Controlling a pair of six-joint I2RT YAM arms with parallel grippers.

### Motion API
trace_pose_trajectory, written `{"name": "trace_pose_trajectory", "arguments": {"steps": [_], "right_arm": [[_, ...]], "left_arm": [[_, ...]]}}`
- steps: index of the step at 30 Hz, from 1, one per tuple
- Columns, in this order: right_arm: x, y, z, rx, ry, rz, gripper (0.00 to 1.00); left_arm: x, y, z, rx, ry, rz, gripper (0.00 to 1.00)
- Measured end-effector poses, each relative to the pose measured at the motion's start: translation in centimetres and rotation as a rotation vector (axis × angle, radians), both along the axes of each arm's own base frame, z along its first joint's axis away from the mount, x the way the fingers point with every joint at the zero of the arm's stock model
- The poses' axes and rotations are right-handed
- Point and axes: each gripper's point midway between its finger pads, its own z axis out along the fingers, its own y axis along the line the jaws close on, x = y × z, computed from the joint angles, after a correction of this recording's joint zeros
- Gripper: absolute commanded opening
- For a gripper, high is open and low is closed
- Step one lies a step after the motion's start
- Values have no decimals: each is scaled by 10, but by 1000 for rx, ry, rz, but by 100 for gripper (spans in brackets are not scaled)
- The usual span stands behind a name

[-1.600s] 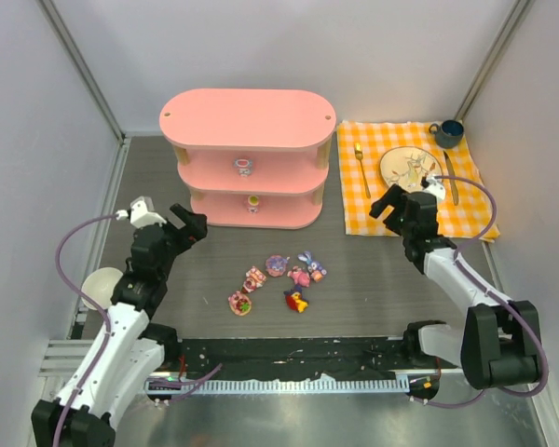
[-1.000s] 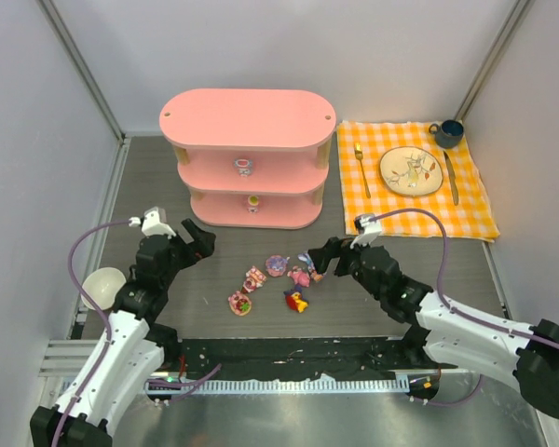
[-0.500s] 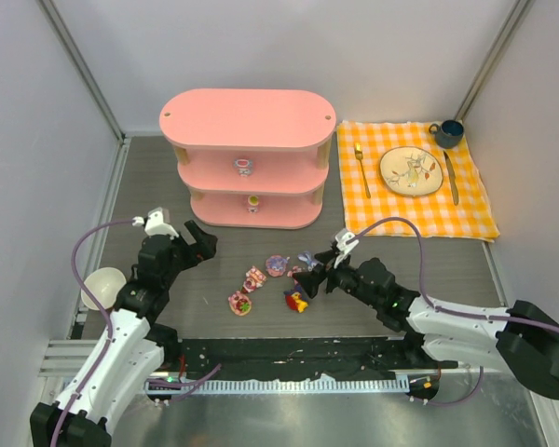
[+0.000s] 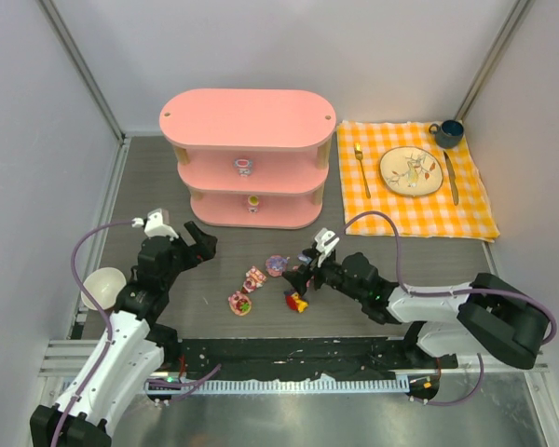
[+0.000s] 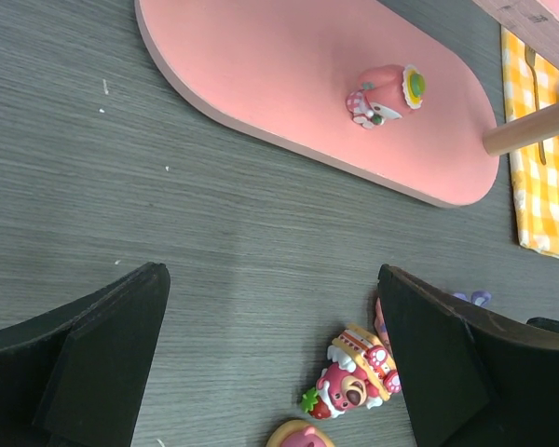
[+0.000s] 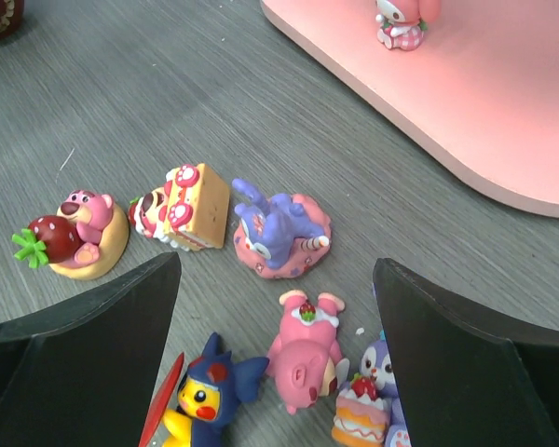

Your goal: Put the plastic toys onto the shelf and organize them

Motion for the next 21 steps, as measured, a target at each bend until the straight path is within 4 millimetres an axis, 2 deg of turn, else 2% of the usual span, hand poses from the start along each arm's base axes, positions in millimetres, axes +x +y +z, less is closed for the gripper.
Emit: {"name": "trace_pose_trajectory", "arguments": {"steps": [3, 6, 15, 21], "right_arm": [[5, 6, 1, -1, -18, 4, 88], [9, 11, -1, -8, -21, 8, 78], [15, 26, -11, -19, -5, 28, 56], [15, 33, -14, -20, 3, 51, 45]], "left_arm": [[0, 0, -1, 0, 2, 1, 100], [-1, 1, -3, 2, 6, 2, 100], [-1, 1, -4, 4, 8, 4, 100], [-1, 2, -6, 6, 12, 6, 100]]}}
